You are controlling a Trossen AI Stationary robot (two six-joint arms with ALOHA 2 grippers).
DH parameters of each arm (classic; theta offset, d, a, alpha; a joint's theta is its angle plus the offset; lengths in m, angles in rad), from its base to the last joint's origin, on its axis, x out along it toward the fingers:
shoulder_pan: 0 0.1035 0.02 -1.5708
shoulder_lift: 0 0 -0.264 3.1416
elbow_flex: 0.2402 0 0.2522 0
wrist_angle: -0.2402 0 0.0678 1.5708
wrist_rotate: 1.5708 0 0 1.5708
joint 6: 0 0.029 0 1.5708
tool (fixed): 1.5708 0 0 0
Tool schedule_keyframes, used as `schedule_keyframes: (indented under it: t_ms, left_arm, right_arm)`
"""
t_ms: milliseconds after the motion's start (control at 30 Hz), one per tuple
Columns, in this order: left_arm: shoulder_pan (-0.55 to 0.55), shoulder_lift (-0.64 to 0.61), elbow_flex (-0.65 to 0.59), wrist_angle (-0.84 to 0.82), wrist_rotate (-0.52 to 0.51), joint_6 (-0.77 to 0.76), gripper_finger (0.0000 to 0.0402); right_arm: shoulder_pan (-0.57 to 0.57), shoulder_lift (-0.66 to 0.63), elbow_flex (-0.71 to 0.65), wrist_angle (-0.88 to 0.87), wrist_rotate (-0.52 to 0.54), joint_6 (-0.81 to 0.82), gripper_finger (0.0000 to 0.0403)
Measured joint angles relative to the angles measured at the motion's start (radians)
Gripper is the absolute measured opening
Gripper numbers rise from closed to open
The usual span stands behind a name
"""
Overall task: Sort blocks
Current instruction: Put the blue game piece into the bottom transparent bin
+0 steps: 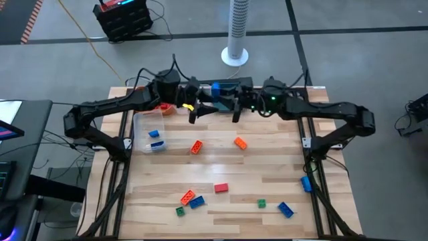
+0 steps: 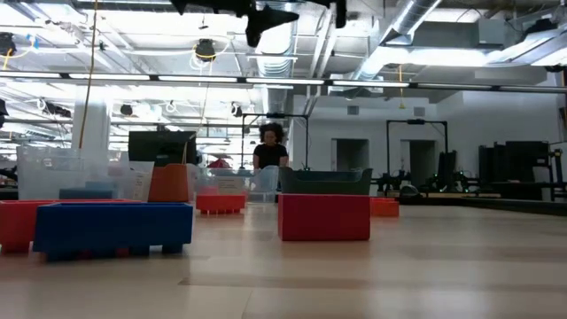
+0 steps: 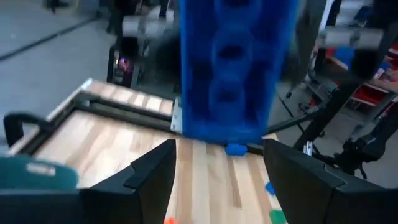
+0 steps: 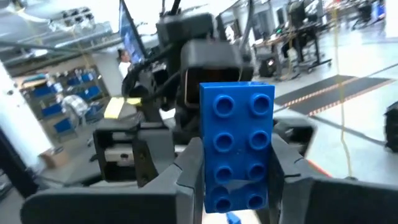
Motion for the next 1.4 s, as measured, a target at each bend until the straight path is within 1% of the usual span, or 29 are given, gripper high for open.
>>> schedule_keyframes:
  t_ms: [167, 267, 333, 433, 533, 567, 667, 800, 867, 967, 1033, 1100, 1167, 1233, 1300, 1400]
  left_arm:
    - [0.0, 0.0, 0.0, 0.049, 0.0, 0.001, 0.0237]
    - [0.0, 0.0, 0.0, 0.056, -0.002, 0.001, 0.0237]
    - [0.0, 0.0, 0.0, 0.053, -0.013, 0.0, 0.0228]
    - [-0.001, 0.0, 0.0, 0.048, -0.015, -0.012, 0.0193]
    - [0.0, 0.001, 0.0, 0.047, -0.038, -0.027, 0.0141]
    - [0.003, 0.001, -0.001, 0.046, -0.039, -0.027, 0.0128]
    - [0.009, 0.001, -0.001, 0.042, -0.035, -0.03, 0.0126]
    - [0.018, -0.029, -0.001, -0.036, -0.046, -0.045, 0.0126]
    - [0.025, -0.068, -0.001, -0.106, -0.062, -0.037, 0.0126]
    - [0.029, -0.139, 0.003, -0.289, -0.06, 0.002, 0.0126]
    - [0.032, -0.183, 0.002, -0.47, -0.058, 0.027, 0.0126]
    - [0.033, -0.226, 0.002, -0.681, -0.079, 0.048, 0.0136]
    - [0.032, -0.271, -0.002, -0.915, -0.159, 0.073, 0.0152]
    - [0.017, -0.308, -0.032, -1.096, -0.265, 0.078, 0.016]
    - [0.002, -0.348, -0.103, -1.179, -0.356, 0.048, 0.016]
    - [0.001, -0.434, -0.262, -1.18, -0.414, -0.035, 0.0148]
  right_arm:
    - [0.003, 0.064, 0.072, -0.051, -0.05, -0.002, 0.0097]
    - [0.009, 0.083, 0.092, -0.063, -0.055, -0.006, 0.0097]
    - [0.015, 0.083, 0.097, -0.074, -0.056, -0.017, 0.0097]
    - [0.019, 0.082, 0.098, -0.092, -0.055, -0.02, 0.0098]
    - [0.017, 0.077, 0.099, -0.129, -0.054, -0.016, 0.0102]
    - [0.017, 0.077, 0.1, -0.137, -0.053, -0.015, 0.0106]
    - [0.016, 0.077, 0.1, -0.151, -0.053, -0.014, 0.0131]
    - [0.002, 0.062, 0.099, -0.186, -0.055, -0.018, 0.0187]
    - [-0.011, 0.04, 0.098, -0.221, -0.062, -0.02, 0.0213]
    - [-0.042, 0.011, 0.098, -0.292, -0.059, -0.043, 0.0239]
    - [-0.066, 0.001, 0.097, -0.349, -0.051, -0.06, 0.0246]
    - [-0.09, -0.003, 0.097, -0.425, -0.03, -0.061, 0.0247]
    - [-0.112, -0.002, 0.097, -0.515, -0.02, -0.042, 0.0248]
    - [-0.129, 0.007, 0.097, -0.601, -0.02, -0.02, 0.0248]
    - [-0.129, 0.021, 0.097, -0.656, -0.02, -0.012, 0.0248]
    - [-0.115, 0.042, 0.095, -0.663, -0.02, -0.016, 0.0248]
